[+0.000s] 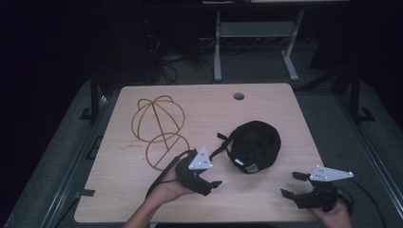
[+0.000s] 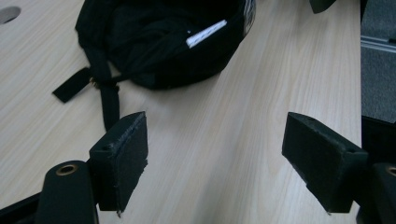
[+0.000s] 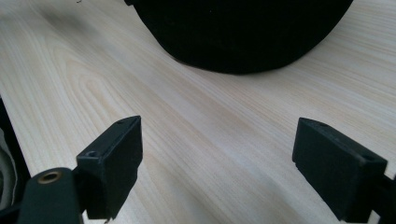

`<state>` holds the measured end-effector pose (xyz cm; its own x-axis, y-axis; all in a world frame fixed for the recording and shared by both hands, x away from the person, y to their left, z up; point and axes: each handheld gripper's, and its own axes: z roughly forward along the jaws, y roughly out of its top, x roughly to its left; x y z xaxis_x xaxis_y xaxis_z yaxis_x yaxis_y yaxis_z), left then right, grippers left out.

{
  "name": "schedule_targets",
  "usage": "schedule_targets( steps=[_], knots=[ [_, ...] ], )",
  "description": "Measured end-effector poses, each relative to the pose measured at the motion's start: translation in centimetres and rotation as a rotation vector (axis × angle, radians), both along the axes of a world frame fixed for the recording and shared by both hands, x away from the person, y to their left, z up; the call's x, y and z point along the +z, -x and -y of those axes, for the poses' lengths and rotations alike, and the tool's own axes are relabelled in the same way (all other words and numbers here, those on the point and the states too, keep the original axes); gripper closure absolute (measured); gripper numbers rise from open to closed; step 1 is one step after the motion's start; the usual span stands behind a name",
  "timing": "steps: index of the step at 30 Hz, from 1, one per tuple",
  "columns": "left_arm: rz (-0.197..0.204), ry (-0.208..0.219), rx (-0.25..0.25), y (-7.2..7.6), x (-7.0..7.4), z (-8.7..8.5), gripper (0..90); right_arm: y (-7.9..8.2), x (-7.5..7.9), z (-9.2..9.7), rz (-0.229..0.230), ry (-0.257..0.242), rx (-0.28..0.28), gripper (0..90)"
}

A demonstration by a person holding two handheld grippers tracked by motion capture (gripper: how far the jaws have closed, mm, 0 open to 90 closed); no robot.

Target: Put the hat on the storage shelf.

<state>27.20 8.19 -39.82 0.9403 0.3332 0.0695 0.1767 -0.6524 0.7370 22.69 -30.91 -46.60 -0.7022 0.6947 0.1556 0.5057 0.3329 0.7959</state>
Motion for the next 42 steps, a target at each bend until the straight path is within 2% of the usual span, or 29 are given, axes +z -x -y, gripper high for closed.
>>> schedule_targets(
  steps=[5,7,11,12,15,22,24,26,34,37,40,41,42],
  knots=[
    [0.002,-0.005,-0.028,-0.5,0.7,1.6,23.1,0.0,0.1,-0.1,-0.002,-0.004,0.002,15.7],
    [0.013,-0.021,-0.025,-0.8,0.9,2.2,23.2,-0.1,0.1,-0.1,-0.003,-0.003,0.004,15.7],
    [0.015,-0.023,-0.027,-1.1,1.1,3.0,23.2,0.0,0.0,-0.1,-0.004,-0.001,0.008,15.8],
    [0.013,-0.021,-0.032,-1.2,1.1,3.3,23.3,0.0,0.1,-0.1,-0.001,-0.014,0.009,15.8],
    [0.012,-0.046,-0.058,-1.4,1.2,4.6,23.6,0.0,0.2,-0.1,0.004,-0.030,0.007,15.8],
    [0.015,-0.057,-0.094,-1.9,1.5,6.5,24.9,0.0,0.2,-0.1,0.001,-0.028,0.008,15.8],
    [0.027,-0.084,-0.116,-2.2,1.6,7.4,25.1,0.0,0.1,-0.1,-0.001,-0.028,0.010,15.8],
    [0.029,-0.092,-0.126,-2.3,1.6,8.0,25.1,0.0,0.1,-0.1,0.001,-0.026,0.012,15.7],
    [0.002,-0.136,-0.165,-3.0,0.9,9.6,30.0,0.0,0.0,0.1,-0.004,-0.031,0.007,15.8],
    [-0.020,-0.153,-0.183,-3.3,0.5,10.3,31.9,0.0,0.1,0.2,-0.003,-0.034,0.005,15.8],
    [-0.029,-0.160,-0.188,-3.4,0.3,10.7,32.8,0.0,0.0,0.3,-0.002,-0.036,0.004,15.8],
    [-0.026,-0.183,-0.189,-3.5,0.2,10.9,33.0,-0.1,0.0,0.3,-0.003,-0.035,0.005,15.8],
    [-0.032,-0.181,-0.191,-3.6,0.1,11.0,33.6,-0.1,0.0,0.3,-0.003,-0.034,0.006,15.8]
  ],
)
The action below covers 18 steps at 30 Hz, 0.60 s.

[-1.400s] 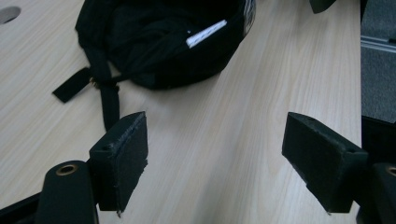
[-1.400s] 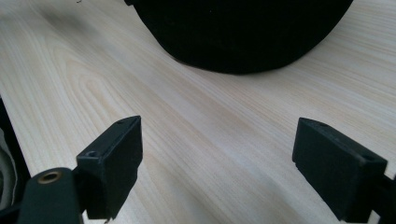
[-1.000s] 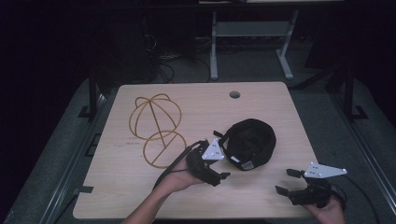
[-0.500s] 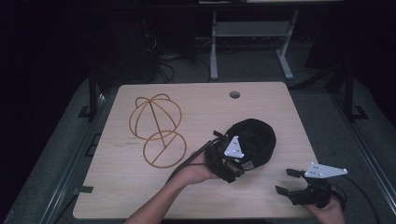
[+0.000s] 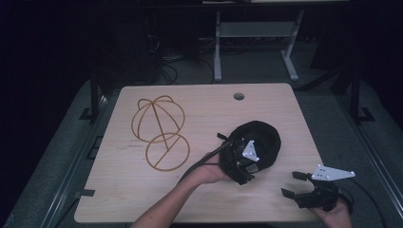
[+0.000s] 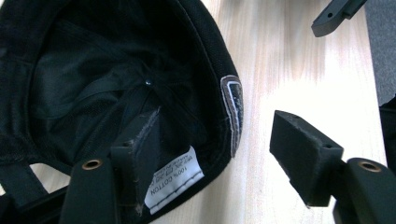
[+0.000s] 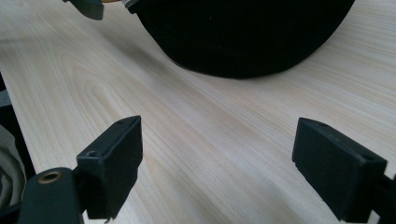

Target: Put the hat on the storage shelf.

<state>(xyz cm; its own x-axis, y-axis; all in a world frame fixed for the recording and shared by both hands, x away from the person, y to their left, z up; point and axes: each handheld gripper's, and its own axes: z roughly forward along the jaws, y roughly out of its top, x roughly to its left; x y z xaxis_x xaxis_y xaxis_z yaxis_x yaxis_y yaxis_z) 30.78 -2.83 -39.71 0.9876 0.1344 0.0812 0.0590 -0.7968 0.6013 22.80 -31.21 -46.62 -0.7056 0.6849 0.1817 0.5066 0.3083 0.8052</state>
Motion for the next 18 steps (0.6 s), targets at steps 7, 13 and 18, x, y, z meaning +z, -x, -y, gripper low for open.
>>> schedule_targets(
  steps=[7,13,18],
  knots=[
    [-0.002,-0.023,-0.015,-0.12,-0.37,0.62,41.3,0.05,-0.07,-0.14,-0.005,0.003,0.004,15.8],
    [0.012,-0.053,-0.043,-0.09,-0.60,0.75,51.8,0.06,-0.13,-0.13,-0.006,0.006,0.005,16.1],
    [0.011,-0.061,-0.051,-0.14,-0.56,0.72,62.1,0.08,-0.14,-0.13,-0.008,0.004,0.000,16.2]
  ],
)
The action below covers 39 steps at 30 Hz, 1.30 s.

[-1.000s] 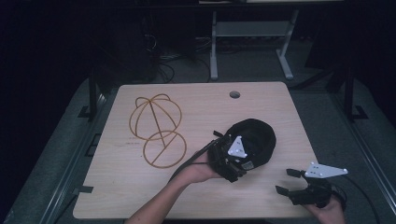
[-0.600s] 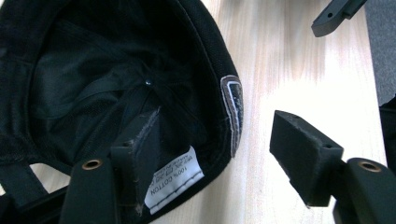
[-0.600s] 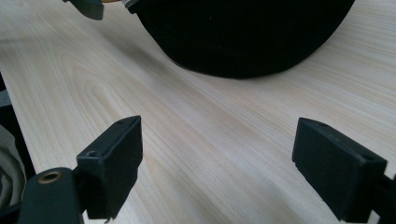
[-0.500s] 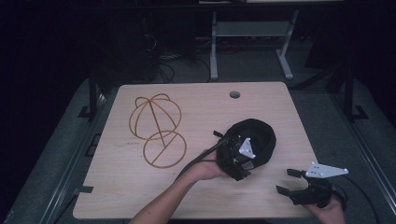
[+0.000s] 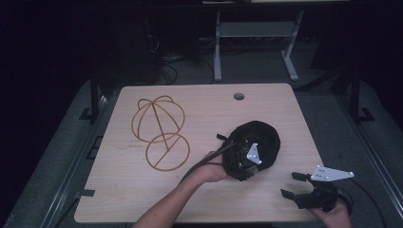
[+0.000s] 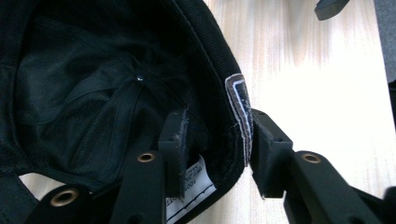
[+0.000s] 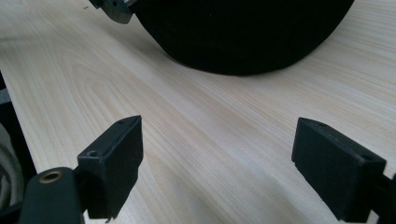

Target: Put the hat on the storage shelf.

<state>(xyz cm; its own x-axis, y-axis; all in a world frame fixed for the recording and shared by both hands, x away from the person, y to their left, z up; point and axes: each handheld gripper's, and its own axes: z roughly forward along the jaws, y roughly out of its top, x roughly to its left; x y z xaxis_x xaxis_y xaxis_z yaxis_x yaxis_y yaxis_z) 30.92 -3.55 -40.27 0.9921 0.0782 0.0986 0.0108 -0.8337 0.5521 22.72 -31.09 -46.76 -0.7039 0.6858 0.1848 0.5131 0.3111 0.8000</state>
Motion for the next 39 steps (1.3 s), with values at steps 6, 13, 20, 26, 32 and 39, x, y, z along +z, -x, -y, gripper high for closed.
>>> schedule_targets(
  steps=[6,13,20,26,32,39],
  knots=[
    [-0.007,-0.003,-0.020,0.0,0.2,0.0,73.0,0.0,-0.1,0.1,-0.014,-0.010,0.002,17.6],
    [-0.019,0.028,-0.027,0.0,1.0,0.0,80.2,0.2,0.3,-0.2,-0.008,-0.013,0.002,15.0],
    [-0.046,0.104,-0.027,-0.3,3.1,-1.0,80.9,0.2,0.7,-0.5,0.017,-0.068,-0.002,14.6],
    [-0.096,0.201,-0.019,-1.0,5.4,-2.1,81.1,0.0,1.7,-1.1,0.065,-0.108,-0.001,14.8],
    [-0.161,0.304,-0.015,-1.7,7.4,-3.3,81.4,0.1,2.6,-1.7,0.113,-0.136,0.001,15.1],
    [-0.204,0.388,-0.042,-1.7,9.2,-4.2,81.4,-0.4,3.6,-1.9,0.151,-0.180,0.000,15.7]
  ],
)
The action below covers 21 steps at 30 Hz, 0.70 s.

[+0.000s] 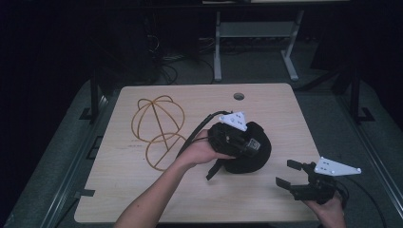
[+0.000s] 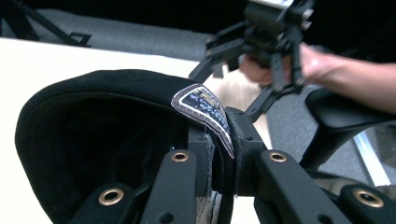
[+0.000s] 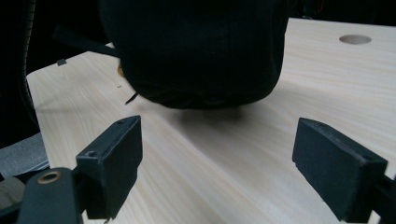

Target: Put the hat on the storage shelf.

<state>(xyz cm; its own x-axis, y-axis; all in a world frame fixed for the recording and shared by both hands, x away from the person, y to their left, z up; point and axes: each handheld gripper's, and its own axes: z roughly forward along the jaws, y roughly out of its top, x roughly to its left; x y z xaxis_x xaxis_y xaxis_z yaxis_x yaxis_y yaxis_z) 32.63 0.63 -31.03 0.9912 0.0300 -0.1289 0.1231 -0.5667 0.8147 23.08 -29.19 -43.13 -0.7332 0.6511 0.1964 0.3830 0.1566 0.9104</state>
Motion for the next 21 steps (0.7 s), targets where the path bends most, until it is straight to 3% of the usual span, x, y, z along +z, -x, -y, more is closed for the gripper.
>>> schedule_targets(
  steps=[4,12,15,21],
  knots=[
    [-0.008,0.031,-0.024,0.3,0.9,0.0,81.4,-0.5,0.6,-0.6,0.036,-0.001,0.003,15.8],
    [0.003,0.029,-0.092,1.4,1.6,0.9,81.4,-0.9,2.1,-0.8,0.104,-0.047,0.000,17.7],
    [0.028,0.008,-0.119,2.0,1.6,1.6,81.3,-0.9,2.1,-0.8,0.108,-0.036,0.004,21.0],
    [0.068,-0.027,-0.198,3.6,1.8,3.6,81.4,-0.6,1.4,-0.5,0.108,-0.062,0.029,33.2]
  ],
)
